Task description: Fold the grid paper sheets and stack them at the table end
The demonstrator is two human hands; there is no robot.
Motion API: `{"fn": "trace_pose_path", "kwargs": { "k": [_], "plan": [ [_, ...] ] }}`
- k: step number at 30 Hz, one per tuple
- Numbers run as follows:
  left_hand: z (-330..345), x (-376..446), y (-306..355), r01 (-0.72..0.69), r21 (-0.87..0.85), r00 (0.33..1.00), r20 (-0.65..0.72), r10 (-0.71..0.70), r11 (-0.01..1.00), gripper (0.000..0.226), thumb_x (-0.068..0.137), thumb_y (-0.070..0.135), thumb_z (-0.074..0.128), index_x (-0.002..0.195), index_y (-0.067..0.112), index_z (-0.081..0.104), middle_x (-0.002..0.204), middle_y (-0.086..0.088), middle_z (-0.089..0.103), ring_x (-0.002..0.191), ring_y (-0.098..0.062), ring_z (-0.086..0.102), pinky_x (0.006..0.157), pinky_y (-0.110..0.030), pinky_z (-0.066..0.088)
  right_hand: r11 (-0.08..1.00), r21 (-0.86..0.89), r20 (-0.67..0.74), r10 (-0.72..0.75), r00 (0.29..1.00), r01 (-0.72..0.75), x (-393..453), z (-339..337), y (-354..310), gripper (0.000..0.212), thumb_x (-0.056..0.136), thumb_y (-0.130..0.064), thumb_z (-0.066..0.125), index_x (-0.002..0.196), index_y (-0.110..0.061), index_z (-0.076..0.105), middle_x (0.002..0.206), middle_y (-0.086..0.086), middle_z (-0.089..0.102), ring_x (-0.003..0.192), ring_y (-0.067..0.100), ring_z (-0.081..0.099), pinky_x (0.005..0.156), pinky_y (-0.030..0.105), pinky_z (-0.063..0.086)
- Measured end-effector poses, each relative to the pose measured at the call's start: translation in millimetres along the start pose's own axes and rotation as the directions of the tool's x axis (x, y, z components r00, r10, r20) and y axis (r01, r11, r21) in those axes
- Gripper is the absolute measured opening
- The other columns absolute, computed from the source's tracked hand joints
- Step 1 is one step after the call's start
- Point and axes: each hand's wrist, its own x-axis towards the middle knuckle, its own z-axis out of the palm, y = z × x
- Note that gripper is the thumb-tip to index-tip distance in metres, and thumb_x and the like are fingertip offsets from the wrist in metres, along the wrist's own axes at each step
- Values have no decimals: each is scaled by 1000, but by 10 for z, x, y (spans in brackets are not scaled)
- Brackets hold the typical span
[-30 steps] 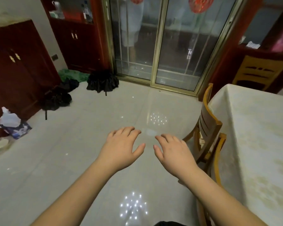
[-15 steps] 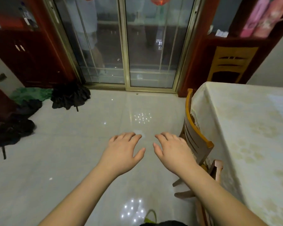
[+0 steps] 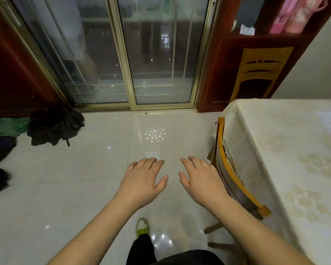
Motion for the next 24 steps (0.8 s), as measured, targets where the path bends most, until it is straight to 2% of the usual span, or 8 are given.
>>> {"fn": "trace_pose_path", "kwargs": {
  "k": [4,7,10,14,15,18,20,24],
  "plan": [
    [-15,569,-448,-65,-15,997,29,65,998,80,81,64,5,148,29,32,152,4,37,140,-15,32,114,-38,26,999,10,-21,40,999,-40,651,-3,-165,60,92,-49,24,135,-19,52,133,8,57,118,29,57,93,44,46],
    [-26,899,-731,-105,-9,991,80,105,994,82,79,64,1,150,29,26,155,4,31,141,-16,28,116,-39,23,999,1,45,47,998,-47,1091,-60,-302,53,100,-46,26,148,-23,33,149,3,40,135,24,39,107,40,33],
    [-101,1261,-948,-148,-4,983,110,147,989,84,78,64,-2,151,29,22,156,3,28,143,-17,26,117,-39,20,997,-10,53,83,995,-82,1459,-113,-340,55,101,-47,21,150,-25,29,153,1,34,138,22,34,109,38,29],
    [-195,1813,-1111,-196,-1,974,116,195,981,82,79,64,-2,151,30,20,157,4,26,144,-16,24,117,-40,18,992,-22,55,129,990,-128,1844,-149,-250,73,88,-53,4,145,-24,38,146,2,44,132,24,43,104,40,35],
    [-202,1958,-1127,-211,3,971,118,209,977,82,80,65,-1,151,31,21,157,5,27,143,-16,24,117,-40,18,988,-5,59,151,987,-151,1950,-150,-205,75,86,-53,5,143,-23,43,143,4,48,129,26,47,102,41,38],
    [-188,2434,-1134,-246,3,959,146,243,969,85,78,66,-3,151,31,22,156,5,28,143,-15,25,117,-39,19,974,12,74,226,971,-227,2280,-159,-4,59,89,-48,25,125,-19,62,123,7,64,108,28,63,86,42,51],
    [-161,2801,-1101,-268,-5,951,159,266,963,86,77,67,-4,151,31,21,157,5,27,143,-15,24,118,-39,19,962,11,75,272,959,-273,2519,-175,174,51,89,-46,33,116,-19,67,115,6,67,99,26,67,79,41,54],
    [-158,3554,-962,-330,0,925,197,324,944,87,77,66,-4,152,30,20,158,4,24,145,-16,21,118,-39,16,953,54,40,298,954,-300,3037,-196,639,54,97,-47,27,139,-21,49,141,4,49,126,28,51,100,43,40]
  ]
}}
